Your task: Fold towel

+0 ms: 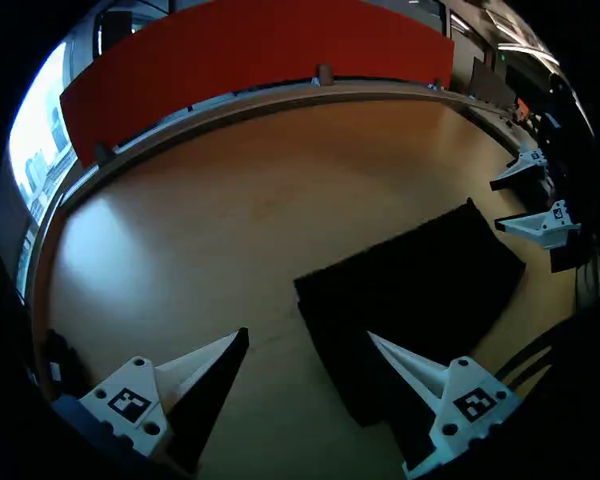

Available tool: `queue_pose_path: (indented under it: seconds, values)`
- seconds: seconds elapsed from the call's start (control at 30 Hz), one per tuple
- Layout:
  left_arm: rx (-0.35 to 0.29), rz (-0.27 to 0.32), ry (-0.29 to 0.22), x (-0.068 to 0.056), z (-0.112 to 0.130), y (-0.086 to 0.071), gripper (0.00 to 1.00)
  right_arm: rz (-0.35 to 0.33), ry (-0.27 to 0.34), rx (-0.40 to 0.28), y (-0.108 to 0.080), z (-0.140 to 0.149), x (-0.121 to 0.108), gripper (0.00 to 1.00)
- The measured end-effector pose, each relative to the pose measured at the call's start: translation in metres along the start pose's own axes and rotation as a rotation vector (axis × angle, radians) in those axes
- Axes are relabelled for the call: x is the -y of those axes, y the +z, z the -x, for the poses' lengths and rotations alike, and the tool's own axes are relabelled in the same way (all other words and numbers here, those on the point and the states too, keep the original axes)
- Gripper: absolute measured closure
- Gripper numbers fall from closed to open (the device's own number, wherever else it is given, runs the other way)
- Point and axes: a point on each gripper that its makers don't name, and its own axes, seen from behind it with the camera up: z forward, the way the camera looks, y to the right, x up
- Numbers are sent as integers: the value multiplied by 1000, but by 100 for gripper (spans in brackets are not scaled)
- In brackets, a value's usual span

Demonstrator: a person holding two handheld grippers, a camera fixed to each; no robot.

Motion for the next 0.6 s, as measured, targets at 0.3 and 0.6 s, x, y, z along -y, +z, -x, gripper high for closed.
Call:
queue_pose_path:
  seconds: [0.3, 0.6]
  values:
    - [-5, -6, -20, 3, 5, -7, 1, -8, 5, -6, -9, 5, 6, 0]
    - [-16, -14, -42, 1, 15, -23, 1, -17, 18, -15, -23, 13, 17, 0]
